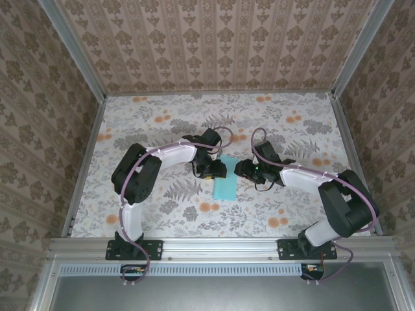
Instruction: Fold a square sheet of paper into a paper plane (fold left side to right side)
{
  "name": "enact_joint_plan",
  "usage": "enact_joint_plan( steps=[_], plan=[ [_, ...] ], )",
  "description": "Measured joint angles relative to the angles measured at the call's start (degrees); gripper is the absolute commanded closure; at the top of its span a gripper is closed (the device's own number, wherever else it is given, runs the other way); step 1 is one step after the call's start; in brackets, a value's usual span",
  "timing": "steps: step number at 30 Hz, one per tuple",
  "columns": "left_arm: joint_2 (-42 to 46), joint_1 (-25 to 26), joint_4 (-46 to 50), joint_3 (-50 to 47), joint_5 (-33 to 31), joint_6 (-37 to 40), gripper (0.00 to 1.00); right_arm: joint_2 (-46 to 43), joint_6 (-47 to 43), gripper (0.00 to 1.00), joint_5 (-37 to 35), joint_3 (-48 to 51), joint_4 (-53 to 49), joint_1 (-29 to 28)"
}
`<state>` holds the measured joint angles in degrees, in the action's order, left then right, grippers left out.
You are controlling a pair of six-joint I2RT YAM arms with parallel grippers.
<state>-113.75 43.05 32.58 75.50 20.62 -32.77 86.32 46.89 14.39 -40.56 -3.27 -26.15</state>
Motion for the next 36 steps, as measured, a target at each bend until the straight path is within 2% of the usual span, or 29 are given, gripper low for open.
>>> enact_joint_plan(
  steps=[36],
  plan=[
    [0.1,0.0,0.0,0.0,-0.1,0.0,0.5,0.0,-0.5,0.48,-0.7,-0.6,-1.7,0.0]
  ],
)
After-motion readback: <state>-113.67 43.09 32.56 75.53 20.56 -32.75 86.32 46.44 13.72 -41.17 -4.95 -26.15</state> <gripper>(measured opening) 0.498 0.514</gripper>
